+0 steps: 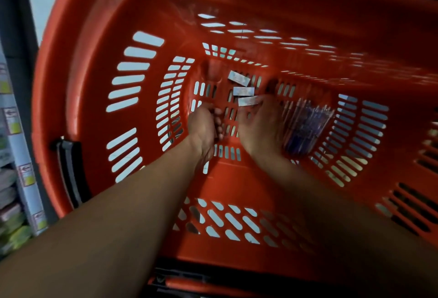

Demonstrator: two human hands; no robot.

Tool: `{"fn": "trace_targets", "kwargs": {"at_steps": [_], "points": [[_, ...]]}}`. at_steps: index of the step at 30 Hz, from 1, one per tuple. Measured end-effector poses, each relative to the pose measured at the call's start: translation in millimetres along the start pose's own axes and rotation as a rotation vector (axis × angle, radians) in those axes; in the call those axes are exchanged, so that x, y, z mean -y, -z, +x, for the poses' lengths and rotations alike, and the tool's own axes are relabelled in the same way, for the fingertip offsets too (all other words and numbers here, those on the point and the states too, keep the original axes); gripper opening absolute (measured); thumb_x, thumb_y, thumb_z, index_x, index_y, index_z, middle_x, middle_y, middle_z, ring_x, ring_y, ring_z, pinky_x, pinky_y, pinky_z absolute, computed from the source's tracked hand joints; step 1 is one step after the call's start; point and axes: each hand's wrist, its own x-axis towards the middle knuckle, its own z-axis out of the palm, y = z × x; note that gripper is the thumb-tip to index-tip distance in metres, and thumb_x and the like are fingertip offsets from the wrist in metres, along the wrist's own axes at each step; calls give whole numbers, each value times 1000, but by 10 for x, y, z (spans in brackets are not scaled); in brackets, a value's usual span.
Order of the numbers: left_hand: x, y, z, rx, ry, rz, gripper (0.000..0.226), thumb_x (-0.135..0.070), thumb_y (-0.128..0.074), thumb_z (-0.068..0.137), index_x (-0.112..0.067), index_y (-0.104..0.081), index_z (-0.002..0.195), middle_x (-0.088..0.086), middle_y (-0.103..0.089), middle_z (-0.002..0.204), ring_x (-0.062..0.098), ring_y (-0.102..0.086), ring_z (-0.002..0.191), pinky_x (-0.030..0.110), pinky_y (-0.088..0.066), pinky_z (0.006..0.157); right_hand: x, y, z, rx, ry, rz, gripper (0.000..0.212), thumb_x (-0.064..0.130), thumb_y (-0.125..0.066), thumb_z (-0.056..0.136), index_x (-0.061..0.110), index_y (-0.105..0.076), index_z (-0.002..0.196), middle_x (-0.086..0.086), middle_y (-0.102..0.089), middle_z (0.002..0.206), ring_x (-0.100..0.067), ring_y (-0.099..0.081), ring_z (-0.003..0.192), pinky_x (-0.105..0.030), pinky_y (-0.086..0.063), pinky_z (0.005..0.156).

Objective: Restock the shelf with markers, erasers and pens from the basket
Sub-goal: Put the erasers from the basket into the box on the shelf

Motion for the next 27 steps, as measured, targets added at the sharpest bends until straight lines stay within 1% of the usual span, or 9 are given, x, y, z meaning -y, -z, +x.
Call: {"fn": "trace_targets", "kwargs": {"at_steps": [2,5,11,15,17,19,21,25,27], "points": [[21,0,17,-2,8,-2,33,-25,-42,102,-18,-58,74,-4,-47,53,11,-44,45,23,-38,45,-3,-50,143,62,-164,-70,86,60,-64,91,9,-35,155,-16,-41,158,-32,-39,146,-44,-35,118],[54,-18,32,12,24,-16,31,-28,-42,103,-17,-57,79,-4,-46,56,11,-44,45,25,-40,47,21,-160,221,6,-154,-163,98,67,-68,85,7,-33,154,-20,-41,156,-36,-43,142,-44,-41,111],[55,-20,15,35,51,-149,28,-31,-42,101,-15,-56,83,-2,-44,61,13,-42,51,27,-38,53,-2,-198,180,-72,-82,-171,88,57,-70,85,16,-35,154,-14,-47,147,-31,-49,134,-42,-47,103],[26,-20,16,43,39,-186,29,-34,-43,99,-16,-55,79,-1,-43,63,14,-40,54,29,-36,57,-49,-42,-29,49,219,67,62,28,-74,85,15,-49,141,-10,-52,135,-25,-55,122,-44,-51,99],[17,-16,6,102,21,-192,39,-35,-43,101,-15,-63,74,2,-54,65,19,-52,59,32,-45,66,-51,45,-169,173,397,99,59,17,-75,82,21,-51,136,-5,-49,131,-21,-60,112,-42,-56,91],[20,-15,-4,204,9,-185,56,-38,-40,103,-14,-75,66,8,-67,73,23,-65,69,36,-52,76,-37,89,-268,293,499,91,64,15,-74,81,24,-49,139,1,-46,130,-16,-58,114,-39,-57,91],[10,-16,-19,231,21,-137,57,-40,-41,105,-14,-74,66,8,-62,73,22,-60,66,33,-47,69,-9,106,-313,325,535,96,66,20,-70,78,22,-47,141,2,-46,128,-16,-57,115,-38,-57,92],[15,-19,19,159,-11,-32,33,-27,-43,101,-20,-50,70,0,-40,63,15,-37,56,30,-32,58,54,123,-174,123,424,124,46,20,-61,86,15,-56,132,-6,-56,121,-22,-61,104,-43,-56,87],[27,-6,39,146,-31,3,28,-21,-39,99,-21,-47,72,-1,-36,60,13,-32,52,29,-27,52,56,90,31,27,345,51,38,16,-58,94,12,-58,132,-12,-60,128,-27,-61,116,-45,-52,96]]}}
